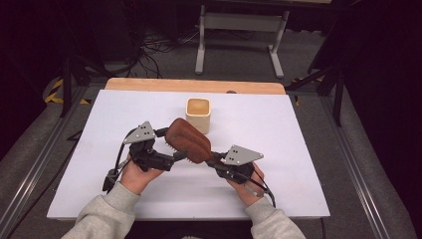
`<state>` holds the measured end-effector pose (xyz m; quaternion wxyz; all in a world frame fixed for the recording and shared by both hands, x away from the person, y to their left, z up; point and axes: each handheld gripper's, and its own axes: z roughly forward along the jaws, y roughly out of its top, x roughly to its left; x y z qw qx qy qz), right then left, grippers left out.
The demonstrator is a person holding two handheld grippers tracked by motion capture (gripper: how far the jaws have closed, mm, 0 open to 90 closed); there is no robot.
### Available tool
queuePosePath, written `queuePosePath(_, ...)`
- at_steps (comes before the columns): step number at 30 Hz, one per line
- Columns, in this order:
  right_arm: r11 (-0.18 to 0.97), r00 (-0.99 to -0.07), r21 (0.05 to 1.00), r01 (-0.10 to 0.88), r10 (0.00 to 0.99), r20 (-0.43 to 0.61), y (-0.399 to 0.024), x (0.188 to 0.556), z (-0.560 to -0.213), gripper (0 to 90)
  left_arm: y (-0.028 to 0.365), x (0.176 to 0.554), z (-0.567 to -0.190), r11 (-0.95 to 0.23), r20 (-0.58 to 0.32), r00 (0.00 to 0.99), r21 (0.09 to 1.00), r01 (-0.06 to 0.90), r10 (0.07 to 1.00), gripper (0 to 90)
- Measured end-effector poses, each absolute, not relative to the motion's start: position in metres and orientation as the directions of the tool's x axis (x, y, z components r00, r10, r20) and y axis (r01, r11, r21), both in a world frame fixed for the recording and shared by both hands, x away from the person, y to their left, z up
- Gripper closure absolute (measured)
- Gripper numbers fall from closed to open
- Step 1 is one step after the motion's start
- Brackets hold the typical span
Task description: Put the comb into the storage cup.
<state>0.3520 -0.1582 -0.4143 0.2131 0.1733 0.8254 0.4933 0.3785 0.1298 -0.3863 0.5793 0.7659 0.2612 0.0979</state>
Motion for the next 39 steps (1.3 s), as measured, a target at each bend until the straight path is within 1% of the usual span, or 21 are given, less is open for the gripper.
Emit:
queuePosePath(5, 0.457, -0.848, 0.887, 0.071, 0.496, -0.188, -0.158, 0.352, -0.415, 72.3, 0.125, 0.381, -0.386, -0.199, -0.172, 0.845, 0.930, 0.308, 0.506, 5.5)
queuePosePath(7, 0.458, -0.847, 0.886, 0.072, 0.497, -0.188, -0.157, 0.352, -0.415, 72.3, 0.124, 0.382, -0.386, -0.194, -0.181, 0.843, 0.929, 0.315, 0.506, 8.3)
queuePosePath(10, 0.462, -0.843, 0.884, 0.070, 0.501, -0.195, -0.158, 0.352, -0.415, 72.3, 0.123, 0.382, -0.386, -0.197, -0.165, 0.843, 0.933, 0.302, 0.513, 9.8)
queuePosePath(12, 0.463, -0.840, 0.884, 0.070, 0.505, -0.199, -0.158, 0.352, -0.416, 72.3, 0.124, 0.383, -0.386, -0.187, -0.183, 0.842, 0.930, 0.315, 0.507, 14.0)
queuePosePath(15, 0.468, -0.839, 0.881, 0.070, 0.506, -0.202, -0.158, 0.352, -0.416, 72.2, 0.125, 0.385, -0.385, -0.182, -0.222, 0.837, 0.918, 0.352, 0.501, 16.2)
queuePosePath(21, 0.486, -0.833, 0.871, 0.063, 0.507, -0.223, -0.157, 0.352, -0.417, 72.3, 0.129, 0.387, -0.384, -0.180, -0.265, 0.838, 0.904, 0.388, 0.477, 25.3)
queuePosePath(24, 0.495, -0.831, 0.867, 0.059, 0.506, -0.232, -0.157, 0.352, -0.418, 72.2, 0.128, 0.385, -0.383, -0.200, -0.246, 0.848, 0.906, 0.373, 0.469, 29.4)
queuePosePath(28, 0.515, -0.829, 0.856, 0.048, 0.498, -0.253, -0.155, 0.352, -0.420, 72.3, 0.128, 0.383, -0.380, -0.205, -0.244, 0.864, 0.910, 0.361, 0.440, 36.5)
queuePosePath(30, 0.520, -0.830, 0.853, 0.044, 0.495, -0.259, -0.155, 0.351, -0.420, 72.2, 0.129, 0.383, -0.379, -0.201, -0.257, 0.872, 0.909, 0.364, 0.417, 42.0)
queuePosePath(33, 0.532, -0.826, 0.846, 0.038, 0.492, -0.273, -0.154, 0.351, -0.421, 72.1, 0.128, 0.381, -0.376, -0.222, -0.241, 0.887, 0.912, 0.346, 0.393, 48.1)
queuePosePath(39, 0.535, -0.827, 0.844, 0.026, 0.486, -0.283, -0.154, 0.350, -0.421, 71.6, 0.129, 0.378, -0.371, -0.210, -0.259, 0.899, 0.915, 0.345, 0.353, 54.4)
